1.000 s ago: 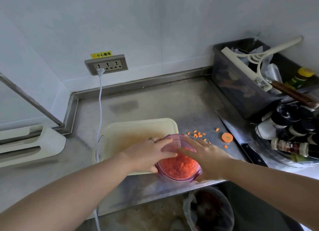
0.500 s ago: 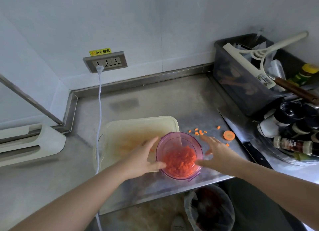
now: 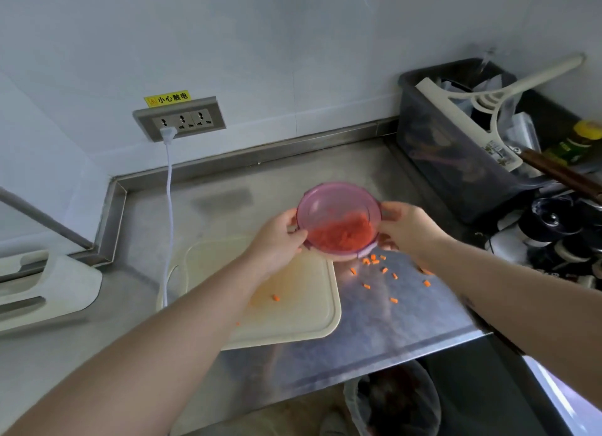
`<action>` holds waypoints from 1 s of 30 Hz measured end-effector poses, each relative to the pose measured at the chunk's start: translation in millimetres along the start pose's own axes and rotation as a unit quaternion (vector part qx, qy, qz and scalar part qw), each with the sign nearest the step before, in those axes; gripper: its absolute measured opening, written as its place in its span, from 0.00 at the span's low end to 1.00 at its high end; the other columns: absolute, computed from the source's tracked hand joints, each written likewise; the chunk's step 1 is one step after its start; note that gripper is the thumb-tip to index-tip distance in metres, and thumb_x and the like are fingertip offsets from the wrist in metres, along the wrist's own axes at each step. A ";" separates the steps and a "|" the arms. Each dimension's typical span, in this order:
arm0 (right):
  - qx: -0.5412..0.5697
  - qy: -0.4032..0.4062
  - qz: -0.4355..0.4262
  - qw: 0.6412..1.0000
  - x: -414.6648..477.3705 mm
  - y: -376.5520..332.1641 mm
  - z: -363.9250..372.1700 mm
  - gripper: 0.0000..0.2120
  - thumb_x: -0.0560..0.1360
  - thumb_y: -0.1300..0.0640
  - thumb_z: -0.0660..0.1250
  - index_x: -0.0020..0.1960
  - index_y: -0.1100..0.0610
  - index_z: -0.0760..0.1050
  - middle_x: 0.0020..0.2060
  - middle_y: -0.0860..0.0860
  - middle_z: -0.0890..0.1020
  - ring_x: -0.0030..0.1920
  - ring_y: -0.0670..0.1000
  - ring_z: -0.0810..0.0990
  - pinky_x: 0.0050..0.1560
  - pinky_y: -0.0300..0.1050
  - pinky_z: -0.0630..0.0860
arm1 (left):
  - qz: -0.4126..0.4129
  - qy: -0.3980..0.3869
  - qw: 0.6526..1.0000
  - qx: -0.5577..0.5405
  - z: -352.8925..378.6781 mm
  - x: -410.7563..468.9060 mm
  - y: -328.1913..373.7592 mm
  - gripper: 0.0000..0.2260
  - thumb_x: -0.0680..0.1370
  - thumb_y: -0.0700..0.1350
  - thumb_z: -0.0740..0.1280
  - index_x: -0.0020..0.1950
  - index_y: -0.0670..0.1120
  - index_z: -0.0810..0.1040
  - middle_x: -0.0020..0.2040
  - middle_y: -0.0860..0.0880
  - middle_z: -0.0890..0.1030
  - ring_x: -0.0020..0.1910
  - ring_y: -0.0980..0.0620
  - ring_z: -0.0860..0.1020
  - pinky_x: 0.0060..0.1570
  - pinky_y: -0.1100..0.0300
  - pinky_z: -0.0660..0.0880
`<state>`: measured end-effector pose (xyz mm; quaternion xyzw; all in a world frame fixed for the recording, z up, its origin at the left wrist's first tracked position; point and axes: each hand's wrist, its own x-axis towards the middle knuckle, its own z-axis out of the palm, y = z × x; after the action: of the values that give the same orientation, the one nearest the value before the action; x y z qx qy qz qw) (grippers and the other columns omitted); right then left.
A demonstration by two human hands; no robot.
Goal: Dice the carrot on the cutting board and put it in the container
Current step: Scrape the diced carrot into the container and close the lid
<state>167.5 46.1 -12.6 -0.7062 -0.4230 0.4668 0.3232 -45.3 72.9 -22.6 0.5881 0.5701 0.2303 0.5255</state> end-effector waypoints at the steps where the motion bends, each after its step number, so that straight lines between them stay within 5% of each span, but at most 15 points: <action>1: 0.010 0.007 -0.009 1.000 6.6 -5.4 -0.4 0.12 0.74 0.71 0.62 0.53 0.63 0.79 0.40 0.63 0.80 0.32 0.50 0.78 0.38 0.44 0.80 | 0.015 0.004 1.000 0.019 2.1 14.3 3.1 0.17 0.78 0.32 0.61 0.65 0.44 0.73 0.57 0.47 0.79 0.45 0.48 0.80 0.50 0.56 0.77; 4: -0.002 0.029 -0.027 0.999 25.5 -9.2 0.2 0.14 0.72 0.71 0.61 0.45 0.54 0.79 0.46 0.65 0.82 0.42 0.57 0.81 0.53 0.58 0.80 | 0.028 0.008 0.998 0.064 9.2 47.2 5.6 0.20 0.75 0.31 0.61 0.64 0.45 0.74 0.57 0.45 0.81 0.53 0.45 0.80 0.57 0.53 0.74; 8: -0.063 0.058 -0.034 0.996 53.2 14.1 -1.7 0.12 0.66 0.67 0.62 0.39 0.53 0.80 0.42 0.62 0.83 0.46 0.67 0.81 0.53 0.65 0.78 | 0.028 0.002 0.996 0.085 21.1 71.7 2.2 0.23 0.73 0.34 0.60 0.66 0.48 0.73 0.58 0.47 0.81 0.56 0.46 0.79 0.60 0.49 0.74; 11: -0.071 0.072 -0.033 0.994 48.3 3.9 -3.1 0.15 0.70 0.68 0.63 0.43 0.49 0.79 0.42 0.59 0.84 0.43 0.57 0.81 0.53 0.53 0.79 | 0.029 0.000 0.996 0.083 24.4 76.5 2.1 0.23 0.75 0.34 0.59 0.69 0.48 0.71 0.60 0.50 0.79 0.58 0.45 0.79 0.60 0.51 0.72; 15: -0.093 0.038 -0.041 0.994 46.3 1.1 -5.8 0.18 0.74 0.69 0.62 0.53 0.48 0.76 0.42 0.52 0.80 0.40 0.49 0.76 0.39 0.33 0.72 | 0.020 0.021 0.992 0.122 18.1 76.8 -5.6 0.23 0.80 0.35 0.57 0.75 0.45 0.63 0.71 0.49 0.70 0.65 0.50 0.73 0.67 0.55 0.67; 18: -0.152 0.124 -0.094 0.976 35.1 12.3 -0.1 0.19 0.74 0.68 0.62 0.62 0.54 0.77 0.58 0.55 0.76 0.58 0.54 0.76 0.55 0.36 0.69 | 0.031 0.060 0.988 0.141 6.9 59.6 -15.5 0.21 0.81 0.36 0.57 0.74 0.44 0.65 0.72 0.49 0.70 0.67 0.50 0.71 0.67 0.61 0.63; 20: -0.172 0.163 -0.148 0.960 12.2 19.4 12.6 0.19 0.73 0.68 0.62 0.62 0.59 0.77 0.60 0.57 0.74 0.59 0.56 0.75 0.57 0.40 0.68 | 0.052 0.097 0.984 0.142 -5.1 40.8 -28.5 0.18 0.81 0.35 0.58 0.71 0.43 0.69 0.69 0.47 0.73 0.65 0.50 0.73 0.64 0.66 0.63; 22: -0.244 0.067 -0.211 0.944 -10.6 26.6 30.7 0.17 0.73 0.67 0.64 0.59 0.57 0.79 0.56 0.55 0.78 0.56 0.57 0.76 0.55 0.44 0.70 | 0.062 0.146 0.974 0.160 -22.7 16.1 -47.7 0.16 0.80 0.34 0.58 0.67 0.42 0.73 0.65 0.46 0.77 0.64 0.49 0.74 0.60 0.69 0.63; 24: -0.376 -0.110 -0.224 0.893 -32.3 33.7 49.9 0.16 0.76 0.59 0.65 0.63 0.51 0.77 0.62 0.49 0.77 0.62 0.53 0.74 0.64 0.46 0.66 | 0.049 0.194 0.962 0.185 -40.0 -13.8 -71.3 0.16 0.80 0.34 0.57 0.66 0.42 0.75 0.63 0.46 0.77 0.63 0.49 0.75 0.60 0.68 0.63; 26: -0.515 -0.213 -0.242 0.794 -45.5 43.9 64.4 0.20 0.79 0.51 0.61 0.71 0.48 0.68 0.72 0.45 0.68 0.72 0.49 0.64 0.73 0.45 0.51 | 0.034 0.218 0.952 0.210 -46.5 -41.7 -97.8 0.17 0.79 0.33 0.58 0.67 0.40 0.74 0.64 0.44 0.76 0.64 0.46 0.73 0.63 0.63 0.65; 30: -0.605 -0.241 -0.260 0.713 -56.1 59.9 79.4 0.27 0.79 0.49 0.59 0.76 0.52 0.59 0.77 0.51 0.56 0.75 0.53 0.58 0.76 0.54 0.43 | -0.041 0.186 0.936 0.297 -18.4 -72.1 -136.4 0.23 0.81 0.49 0.55 0.73 0.39 0.64 0.75 0.41 0.62 0.74 0.41 0.60 0.73 0.48 0.57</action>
<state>99.6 -25.4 -70.2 -0.4771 -0.8452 0.1628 -0.1775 -137.3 -13.9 -112.7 0.6399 0.7239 0.1337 0.2205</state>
